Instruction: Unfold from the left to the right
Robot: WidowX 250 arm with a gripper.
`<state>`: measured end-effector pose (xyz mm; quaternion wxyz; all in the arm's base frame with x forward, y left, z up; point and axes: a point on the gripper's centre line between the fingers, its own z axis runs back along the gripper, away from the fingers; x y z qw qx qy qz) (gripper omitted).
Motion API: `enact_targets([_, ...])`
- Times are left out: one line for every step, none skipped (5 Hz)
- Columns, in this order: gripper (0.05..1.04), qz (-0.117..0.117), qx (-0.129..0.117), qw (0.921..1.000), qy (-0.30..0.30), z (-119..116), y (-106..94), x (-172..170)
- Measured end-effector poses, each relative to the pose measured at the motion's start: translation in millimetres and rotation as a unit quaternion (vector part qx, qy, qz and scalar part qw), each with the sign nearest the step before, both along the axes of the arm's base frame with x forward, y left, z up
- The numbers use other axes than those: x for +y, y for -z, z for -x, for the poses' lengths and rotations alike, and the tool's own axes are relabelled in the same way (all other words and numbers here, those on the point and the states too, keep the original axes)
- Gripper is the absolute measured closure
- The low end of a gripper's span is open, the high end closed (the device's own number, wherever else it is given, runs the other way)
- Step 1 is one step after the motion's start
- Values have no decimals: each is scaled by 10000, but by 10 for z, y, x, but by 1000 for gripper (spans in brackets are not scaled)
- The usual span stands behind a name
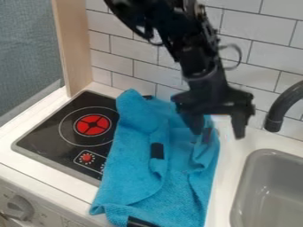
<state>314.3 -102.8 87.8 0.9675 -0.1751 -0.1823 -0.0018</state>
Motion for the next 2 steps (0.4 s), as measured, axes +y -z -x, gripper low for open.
enact_targets([85,-45,20,9999,127,51,-88,49])
enact_targets([85,-50,7,9999,141,51,-93,49])
